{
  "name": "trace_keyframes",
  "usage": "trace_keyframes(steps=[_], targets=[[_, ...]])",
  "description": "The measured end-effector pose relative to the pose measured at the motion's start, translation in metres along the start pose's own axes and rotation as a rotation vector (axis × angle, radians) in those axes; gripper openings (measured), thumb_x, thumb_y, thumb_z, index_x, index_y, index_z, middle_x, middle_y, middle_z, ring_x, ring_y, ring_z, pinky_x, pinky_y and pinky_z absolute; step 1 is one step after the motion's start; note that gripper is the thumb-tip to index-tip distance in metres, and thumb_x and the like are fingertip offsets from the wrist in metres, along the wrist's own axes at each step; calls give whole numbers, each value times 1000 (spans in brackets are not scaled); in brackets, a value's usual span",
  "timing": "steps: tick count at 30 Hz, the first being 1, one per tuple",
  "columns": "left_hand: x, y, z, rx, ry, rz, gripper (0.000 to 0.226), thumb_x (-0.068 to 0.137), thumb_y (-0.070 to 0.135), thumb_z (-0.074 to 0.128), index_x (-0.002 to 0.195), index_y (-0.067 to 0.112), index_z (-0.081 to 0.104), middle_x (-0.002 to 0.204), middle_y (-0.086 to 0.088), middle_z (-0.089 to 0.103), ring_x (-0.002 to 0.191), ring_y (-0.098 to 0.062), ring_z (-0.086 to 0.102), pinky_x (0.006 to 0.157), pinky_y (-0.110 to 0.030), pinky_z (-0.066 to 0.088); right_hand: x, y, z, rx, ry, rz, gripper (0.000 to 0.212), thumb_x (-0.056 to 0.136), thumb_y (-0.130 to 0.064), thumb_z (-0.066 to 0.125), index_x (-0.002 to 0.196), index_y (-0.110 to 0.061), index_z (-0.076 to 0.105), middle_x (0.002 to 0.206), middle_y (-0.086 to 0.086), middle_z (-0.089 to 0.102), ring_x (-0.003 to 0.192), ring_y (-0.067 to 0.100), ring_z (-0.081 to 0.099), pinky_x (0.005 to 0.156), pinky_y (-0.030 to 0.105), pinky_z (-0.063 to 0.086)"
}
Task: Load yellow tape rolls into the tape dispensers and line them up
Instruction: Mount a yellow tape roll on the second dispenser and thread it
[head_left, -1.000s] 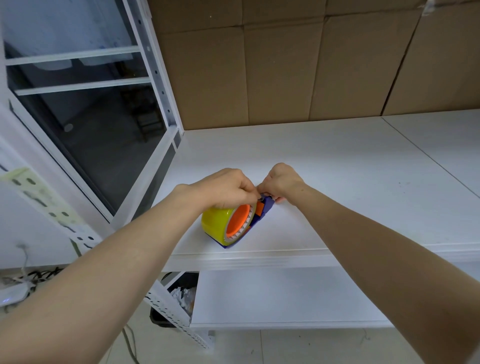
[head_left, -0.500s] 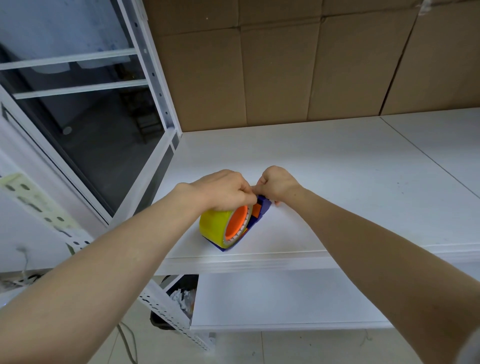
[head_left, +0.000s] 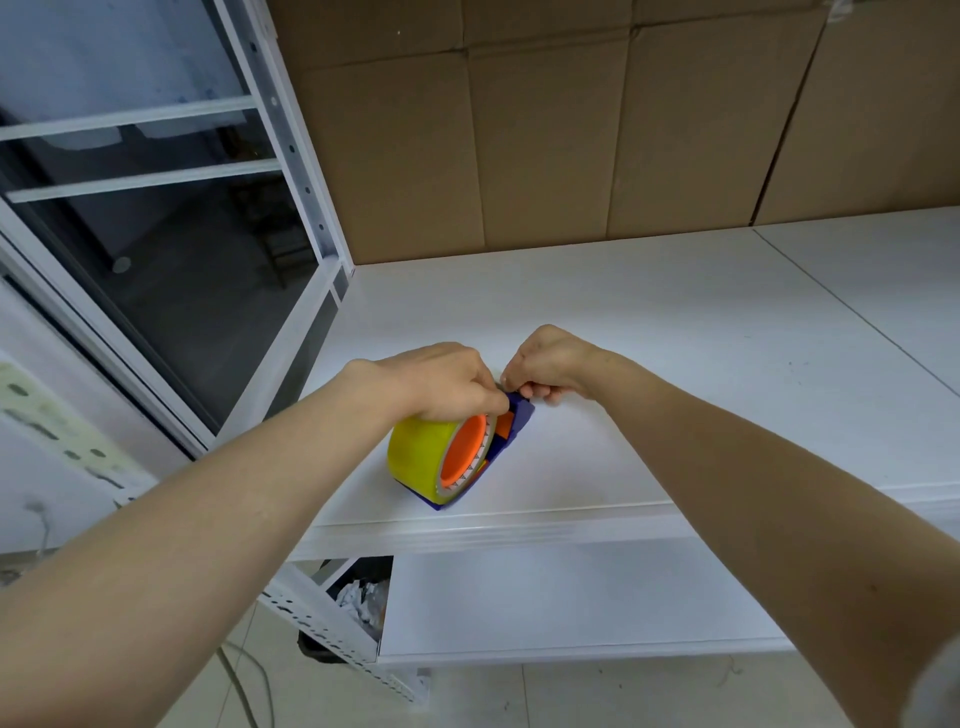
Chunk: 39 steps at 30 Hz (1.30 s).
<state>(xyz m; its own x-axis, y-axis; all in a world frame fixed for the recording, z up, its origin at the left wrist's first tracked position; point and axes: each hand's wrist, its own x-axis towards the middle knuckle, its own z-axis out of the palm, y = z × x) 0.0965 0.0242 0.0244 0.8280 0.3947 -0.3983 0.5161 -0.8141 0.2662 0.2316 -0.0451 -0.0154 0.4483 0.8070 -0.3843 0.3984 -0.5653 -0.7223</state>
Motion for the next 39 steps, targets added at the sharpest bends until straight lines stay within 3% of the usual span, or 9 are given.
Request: trace_keyframes(steps=[4,8,13,18,22,29,34,37,39], targets=[[1,6,-4,34,-49,-37,32,84,48,51,88,24,72,89,-3,67,86,-25,66,70,-31,52,-2,-4,1,-76,4,-37,8,79,-8,62,84,-3,66,71,13,57,64,21,46,55,27,40],[4,11,-4,125,-76,-71,40,78,57,46,90,27,69,96,-3,64,85,-23,65,81,-38,57,-3,-5,4,-100,22,-132,11,81,-7,62,89,-2,68,83,10,65,78,18,56,71,29,51],[0,9,-3,83,-14,-58,37,76,53,51,87,25,72,91,-1,68,84,-22,66,78,-36,57,-6,2,3,-49,37,-134,10,84,-4,58,76,-11,60,69,4,58,65,16,53,58,22,44],[-8,-4,0,-225,275,-138,34,85,47,55,97,17,67,100,-4,66,91,-20,60,76,-31,50,-12,20,0,297,81,-69,9,83,1,54,89,0,62,61,10,54,50,17,46,51,26,41],[-16,-14,4,-542,30,-339,45,85,50,52,111,14,59,105,-12,67,95,-28,65,79,-33,52,-10,27,9,354,186,-16,8,82,-4,57,77,-1,62,58,9,55,48,17,47,50,27,43],[-27,-14,9,-792,84,-402,43,82,52,62,109,18,59,99,-9,67,84,-25,65,69,-32,54,-9,25,15,81,256,43,27,87,-21,59,65,-6,58,60,8,58,54,21,51,58,29,45],[-34,-15,18,-896,280,-346,39,80,47,67,94,11,64,83,-8,69,72,-22,65,64,-30,53,-14,14,18,-80,359,23,29,91,-28,53,72,-6,49,69,7,50,76,25,49,60,30,37],[-39,-18,27,-1027,351,-202,36,83,41,66,97,7,67,90,-11,69,78,-25,64,74,-32,52,-16,3,9,148,477,-155,32,90,-24,55,62,-10,48,77,11,54,80,28,53,75,34,47],[-43,-22,34,-1143,343,-113,29,87,32,62,99,6,67,94,-14,68,83,-27,62,76,-32,49,-19,-5,2,290,575,-280,29,87,-22,61,59,-18,52,74,8,59,79,29,60,82,48,54]])
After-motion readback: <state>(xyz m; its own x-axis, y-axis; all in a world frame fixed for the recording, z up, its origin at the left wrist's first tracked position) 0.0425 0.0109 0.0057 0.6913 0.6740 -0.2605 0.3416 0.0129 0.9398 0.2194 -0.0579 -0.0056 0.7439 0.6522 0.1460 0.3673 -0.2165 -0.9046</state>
